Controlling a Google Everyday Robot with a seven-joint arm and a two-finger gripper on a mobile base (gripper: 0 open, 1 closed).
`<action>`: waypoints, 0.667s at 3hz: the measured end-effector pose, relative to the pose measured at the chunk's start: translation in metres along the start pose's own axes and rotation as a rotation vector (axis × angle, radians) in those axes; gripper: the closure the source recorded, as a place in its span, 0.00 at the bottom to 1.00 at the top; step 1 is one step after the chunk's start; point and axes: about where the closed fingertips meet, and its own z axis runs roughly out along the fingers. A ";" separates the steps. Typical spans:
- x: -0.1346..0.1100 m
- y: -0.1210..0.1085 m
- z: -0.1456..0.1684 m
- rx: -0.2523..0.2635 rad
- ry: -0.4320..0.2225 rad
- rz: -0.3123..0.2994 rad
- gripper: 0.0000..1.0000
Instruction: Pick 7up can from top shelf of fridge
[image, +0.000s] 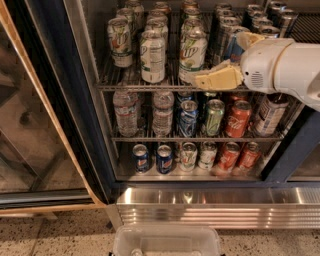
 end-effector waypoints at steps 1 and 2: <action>-0.006 0.023 -0.019 0.004 0.020 -0.013 0.14; -0.005 0.046 -0.038 0.014 0.049 -0.016 0.25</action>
Offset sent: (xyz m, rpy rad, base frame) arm -0.0922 0.0134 -0.0060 -0.0618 0.0480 -0.0506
